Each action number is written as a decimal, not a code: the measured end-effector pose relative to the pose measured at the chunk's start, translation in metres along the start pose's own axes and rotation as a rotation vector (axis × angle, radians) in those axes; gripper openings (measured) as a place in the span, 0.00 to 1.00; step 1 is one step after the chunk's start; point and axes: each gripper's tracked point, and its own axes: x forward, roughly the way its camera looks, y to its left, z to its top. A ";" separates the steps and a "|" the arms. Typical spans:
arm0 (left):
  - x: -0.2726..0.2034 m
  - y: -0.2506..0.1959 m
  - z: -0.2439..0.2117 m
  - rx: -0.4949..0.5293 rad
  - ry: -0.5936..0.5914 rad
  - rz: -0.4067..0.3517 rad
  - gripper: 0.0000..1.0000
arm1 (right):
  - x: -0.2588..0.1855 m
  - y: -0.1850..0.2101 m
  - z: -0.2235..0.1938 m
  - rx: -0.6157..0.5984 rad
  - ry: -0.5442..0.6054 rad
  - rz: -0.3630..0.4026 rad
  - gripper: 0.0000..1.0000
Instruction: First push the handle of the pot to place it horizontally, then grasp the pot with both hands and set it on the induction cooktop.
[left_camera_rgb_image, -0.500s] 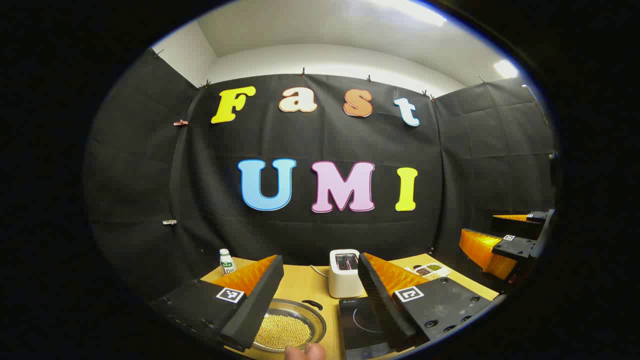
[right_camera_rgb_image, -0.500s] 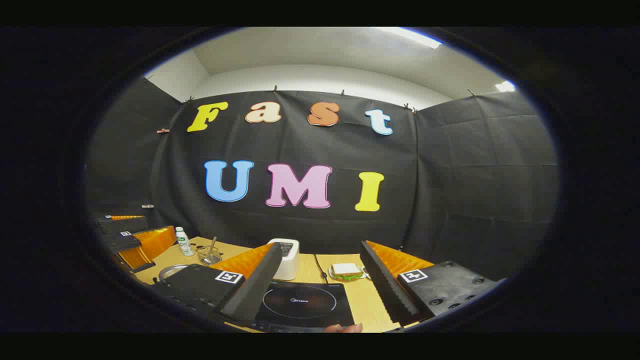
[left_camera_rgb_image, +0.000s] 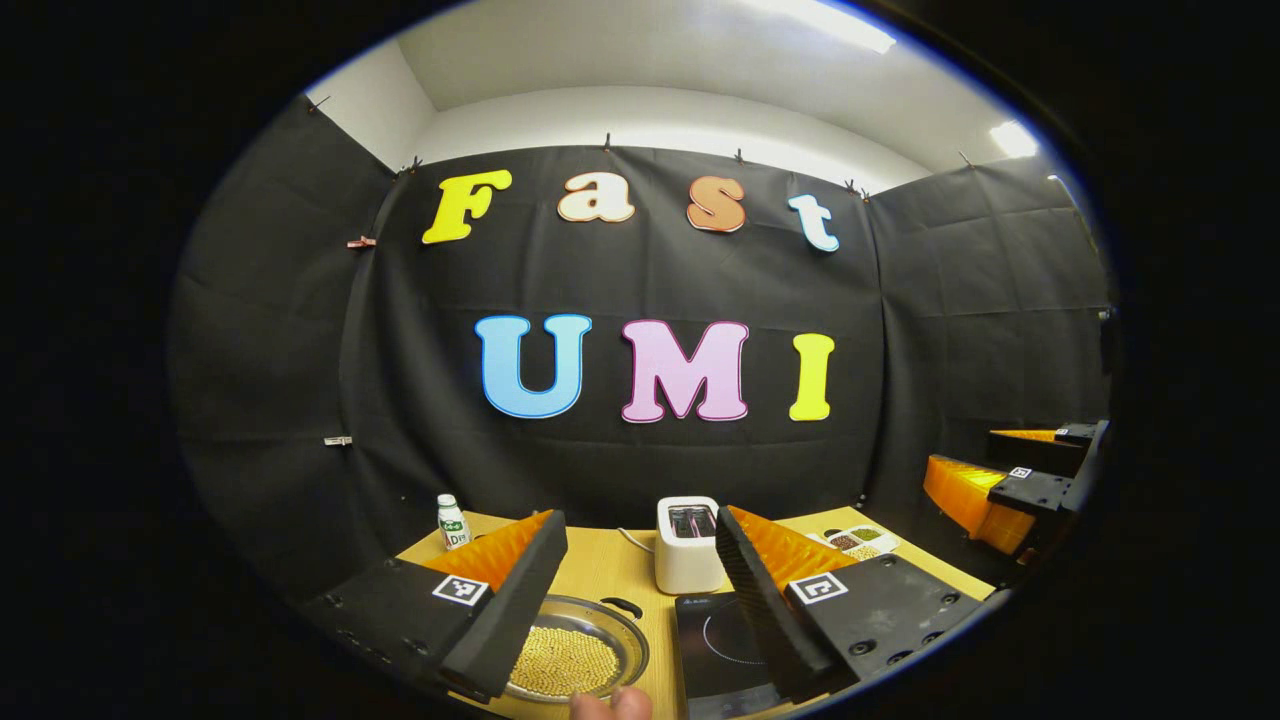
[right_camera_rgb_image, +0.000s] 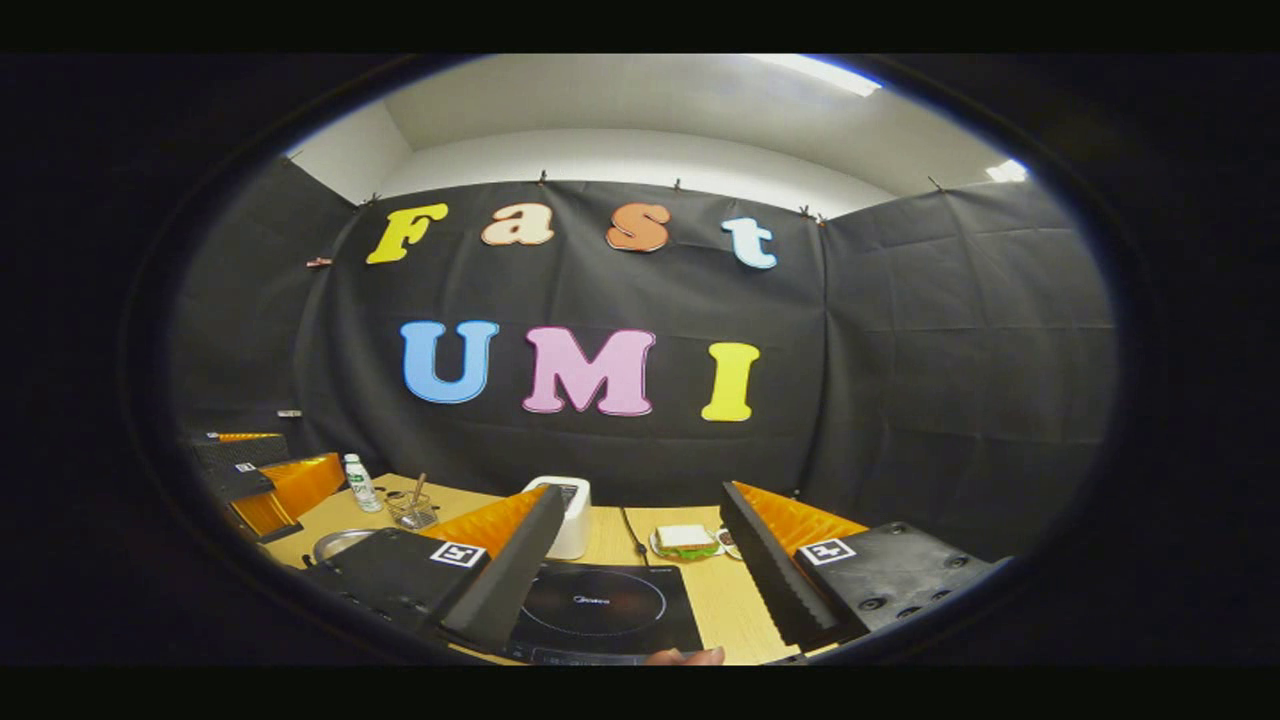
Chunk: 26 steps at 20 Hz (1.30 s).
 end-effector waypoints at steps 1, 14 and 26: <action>0.000 0.000 -0.002 -0.001 0.001 0.001 0.93 | -0.001 0.000 -0.001 -0.002 0.000 0.001 0.98; -0.004 -0.003 0.007 0.003 -0.012 -0.019 0.88 | -0.002 -0.005 -0.002 -0.006 0.001 -0.008 0.98; -0.022 -0.028 -0.080 0.040 0.369 -0.197 0.05 | -0.005 -0.003 -0.010 -0.018 0.015 0.001 0.98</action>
